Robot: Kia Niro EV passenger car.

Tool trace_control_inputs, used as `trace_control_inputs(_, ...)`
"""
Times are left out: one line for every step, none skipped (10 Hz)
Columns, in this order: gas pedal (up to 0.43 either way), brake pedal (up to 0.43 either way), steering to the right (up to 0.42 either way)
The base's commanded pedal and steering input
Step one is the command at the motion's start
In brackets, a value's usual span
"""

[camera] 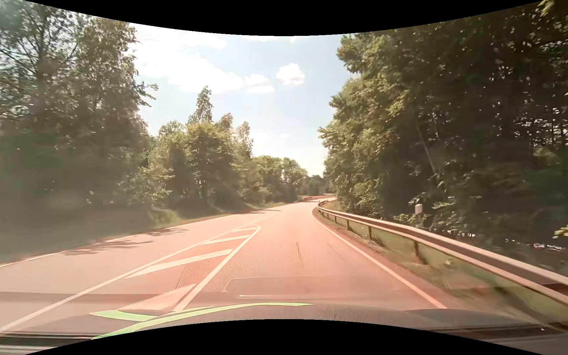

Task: Follow the waypoints while adhering to traffic rules and regulations

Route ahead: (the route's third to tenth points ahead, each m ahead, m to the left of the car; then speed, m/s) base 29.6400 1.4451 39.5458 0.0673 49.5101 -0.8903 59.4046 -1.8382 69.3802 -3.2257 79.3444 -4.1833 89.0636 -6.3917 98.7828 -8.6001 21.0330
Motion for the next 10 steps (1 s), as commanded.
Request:
trace_control_inputs(0.067,0.000,0.010)
trace_control_inputs(0.067,0.000,0.012)
trace_control_inputs(0.067,0.000,0.012)
trace_control_inputs(0.067,0.000,0.013)
trace_control_inputs(0.067,0.000,0.016)
trace_control_inputs(0.067,0.000,0.016)
trace_control_inputs(0.067,0.000,0.016)
trace_control_inputs(0.067,0.000,0.016)
trace_control_inputs(0.067,0.000,0.016)
trace_control_inputs(0.067,0.000,0.017)
